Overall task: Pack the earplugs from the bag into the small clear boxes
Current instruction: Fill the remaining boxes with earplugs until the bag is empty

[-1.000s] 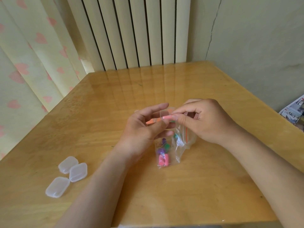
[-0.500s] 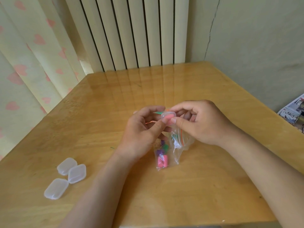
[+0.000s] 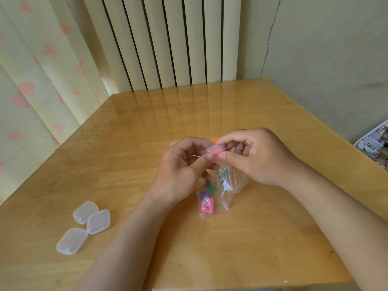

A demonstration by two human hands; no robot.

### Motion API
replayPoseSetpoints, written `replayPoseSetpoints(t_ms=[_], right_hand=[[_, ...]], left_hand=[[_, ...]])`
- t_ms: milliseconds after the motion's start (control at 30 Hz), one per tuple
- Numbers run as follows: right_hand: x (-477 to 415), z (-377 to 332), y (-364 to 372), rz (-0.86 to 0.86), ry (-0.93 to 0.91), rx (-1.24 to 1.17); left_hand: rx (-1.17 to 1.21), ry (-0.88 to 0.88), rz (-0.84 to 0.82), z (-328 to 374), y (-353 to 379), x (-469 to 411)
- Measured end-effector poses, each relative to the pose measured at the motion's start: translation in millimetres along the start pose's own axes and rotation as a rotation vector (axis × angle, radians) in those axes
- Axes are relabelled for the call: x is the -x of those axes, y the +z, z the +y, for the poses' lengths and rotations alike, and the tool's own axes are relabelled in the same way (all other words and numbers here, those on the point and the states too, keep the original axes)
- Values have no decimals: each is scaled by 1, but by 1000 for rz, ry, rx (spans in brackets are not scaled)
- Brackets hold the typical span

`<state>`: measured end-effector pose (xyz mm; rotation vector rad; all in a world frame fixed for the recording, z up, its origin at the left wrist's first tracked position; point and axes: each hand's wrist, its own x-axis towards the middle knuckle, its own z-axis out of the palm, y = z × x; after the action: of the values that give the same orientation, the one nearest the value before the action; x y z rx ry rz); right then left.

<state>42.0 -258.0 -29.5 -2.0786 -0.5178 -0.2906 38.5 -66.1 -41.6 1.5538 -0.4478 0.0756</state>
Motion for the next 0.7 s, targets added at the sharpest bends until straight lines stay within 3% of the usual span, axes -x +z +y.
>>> replayPoseSetpoints(t_ms=[500, 700], right_hand=[[0, -1, 4, -39, 25, -46], [-1, 3, 5, -172, 171, 147]], left_hand=[[-83, 56, 115, 0, -1, 0], [-96, 99, 217, 0, -9, -3]])
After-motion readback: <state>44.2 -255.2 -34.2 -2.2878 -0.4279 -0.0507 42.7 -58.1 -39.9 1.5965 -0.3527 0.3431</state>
